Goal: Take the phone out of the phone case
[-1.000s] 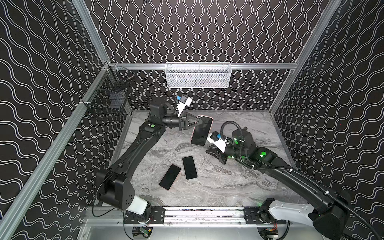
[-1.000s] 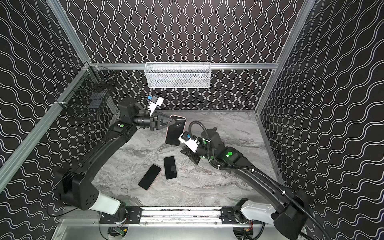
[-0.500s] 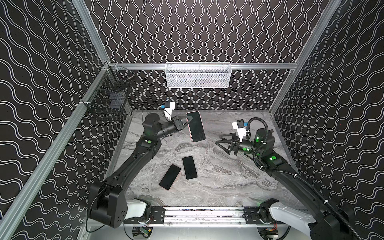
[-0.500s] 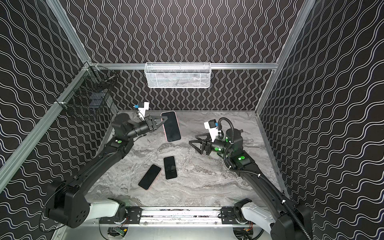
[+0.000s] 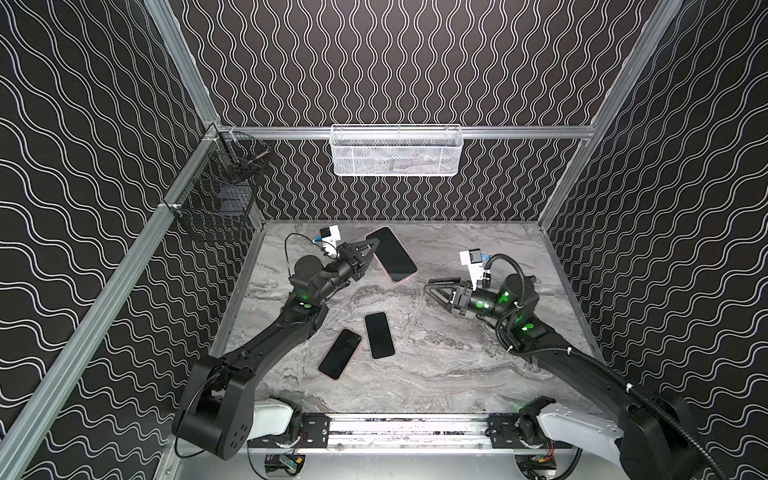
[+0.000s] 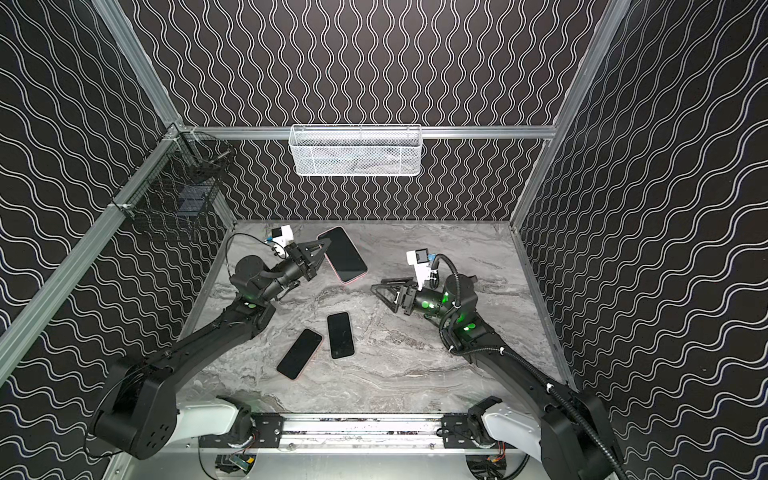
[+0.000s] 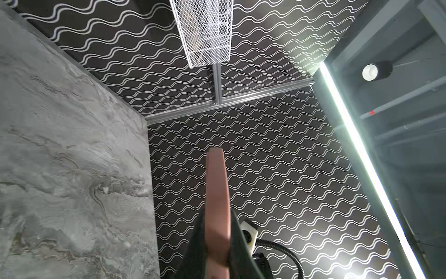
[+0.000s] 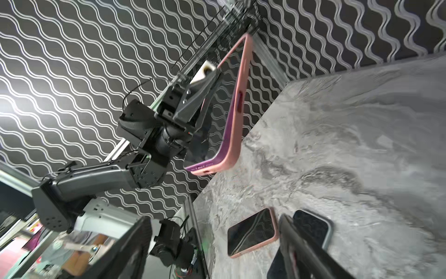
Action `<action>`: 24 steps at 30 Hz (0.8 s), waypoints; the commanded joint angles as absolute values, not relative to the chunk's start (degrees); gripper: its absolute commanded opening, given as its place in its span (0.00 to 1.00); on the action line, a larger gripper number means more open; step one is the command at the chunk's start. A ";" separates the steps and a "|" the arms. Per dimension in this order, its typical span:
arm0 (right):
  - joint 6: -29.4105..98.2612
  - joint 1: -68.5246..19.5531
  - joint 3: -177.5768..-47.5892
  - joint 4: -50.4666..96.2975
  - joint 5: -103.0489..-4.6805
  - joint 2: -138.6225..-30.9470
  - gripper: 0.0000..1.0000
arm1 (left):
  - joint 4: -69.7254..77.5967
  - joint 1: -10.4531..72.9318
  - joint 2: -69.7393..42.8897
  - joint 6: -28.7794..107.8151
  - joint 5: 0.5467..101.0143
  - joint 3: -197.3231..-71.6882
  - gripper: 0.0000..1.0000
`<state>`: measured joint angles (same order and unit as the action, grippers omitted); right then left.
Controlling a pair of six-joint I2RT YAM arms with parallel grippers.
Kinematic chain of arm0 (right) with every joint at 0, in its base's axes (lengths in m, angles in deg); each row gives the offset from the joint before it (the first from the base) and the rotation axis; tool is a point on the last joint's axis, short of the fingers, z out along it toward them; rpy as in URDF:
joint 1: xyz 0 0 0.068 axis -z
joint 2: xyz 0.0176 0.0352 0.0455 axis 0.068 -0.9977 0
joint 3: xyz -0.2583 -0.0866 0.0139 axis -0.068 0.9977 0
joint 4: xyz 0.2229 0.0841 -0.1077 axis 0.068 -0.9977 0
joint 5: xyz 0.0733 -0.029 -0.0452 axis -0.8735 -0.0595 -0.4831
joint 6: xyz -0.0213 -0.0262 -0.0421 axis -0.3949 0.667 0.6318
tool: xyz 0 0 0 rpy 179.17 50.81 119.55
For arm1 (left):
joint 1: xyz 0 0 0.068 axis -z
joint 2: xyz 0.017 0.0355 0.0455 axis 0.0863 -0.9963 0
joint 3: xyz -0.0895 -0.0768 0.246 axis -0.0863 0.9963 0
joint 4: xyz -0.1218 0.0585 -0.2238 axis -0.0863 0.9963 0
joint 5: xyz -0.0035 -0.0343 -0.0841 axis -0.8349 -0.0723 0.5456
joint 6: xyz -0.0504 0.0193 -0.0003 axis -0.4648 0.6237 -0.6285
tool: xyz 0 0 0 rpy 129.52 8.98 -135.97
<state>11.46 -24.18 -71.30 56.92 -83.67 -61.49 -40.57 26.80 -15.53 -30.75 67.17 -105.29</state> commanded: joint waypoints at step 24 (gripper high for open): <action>5.90 -26.07 -70.48 70.78 -83.28 -68.17 0.84 | -48.55 32.77 -16.77 -36.22 64.70 -106.43 0.00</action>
